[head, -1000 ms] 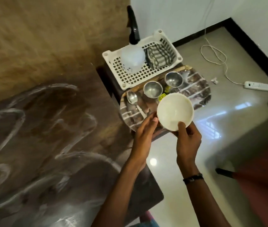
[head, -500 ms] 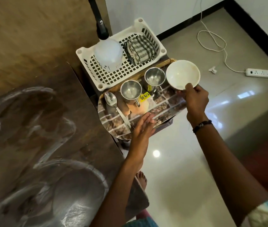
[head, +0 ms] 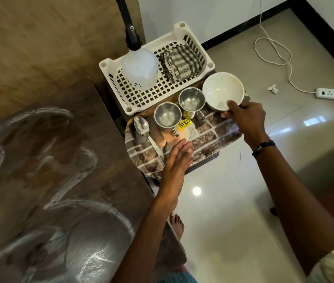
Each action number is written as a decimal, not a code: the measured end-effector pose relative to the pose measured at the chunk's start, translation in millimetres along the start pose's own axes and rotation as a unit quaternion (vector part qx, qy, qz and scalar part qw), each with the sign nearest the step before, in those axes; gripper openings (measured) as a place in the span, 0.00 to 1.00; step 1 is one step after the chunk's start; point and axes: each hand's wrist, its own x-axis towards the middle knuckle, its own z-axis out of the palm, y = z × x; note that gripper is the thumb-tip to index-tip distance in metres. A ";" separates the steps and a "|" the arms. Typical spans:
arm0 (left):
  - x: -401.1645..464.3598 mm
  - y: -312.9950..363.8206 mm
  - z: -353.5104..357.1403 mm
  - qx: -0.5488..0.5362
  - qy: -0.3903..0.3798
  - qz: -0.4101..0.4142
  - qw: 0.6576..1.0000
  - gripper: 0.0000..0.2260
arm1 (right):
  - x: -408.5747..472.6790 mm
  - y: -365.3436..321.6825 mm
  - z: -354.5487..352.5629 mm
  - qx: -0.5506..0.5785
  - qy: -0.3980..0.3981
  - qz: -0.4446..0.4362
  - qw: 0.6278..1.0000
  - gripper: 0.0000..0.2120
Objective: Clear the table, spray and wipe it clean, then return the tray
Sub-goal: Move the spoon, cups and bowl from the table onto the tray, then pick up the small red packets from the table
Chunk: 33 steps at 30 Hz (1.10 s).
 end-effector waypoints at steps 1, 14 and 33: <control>0.0 0.2 -0.6 -0.002 0.001 0.002 1.000 0.18 | 0.5 -1.4 0.3 -0.002 -0.011 0.006 1.000 0.11; -22.1 13.0 -26.4 -0.025 0.018 0.043 0.999 0.14 | -124.2 16.7 34.9 0.129 -0.053 0.006 0.990 0.12; -177.1 7.9 -299.9 -0.202 0.235 0.092 0.946 0.14 | -381.0 -21.0 254.6 0.052 -0.352 -0.121 0.927 0.11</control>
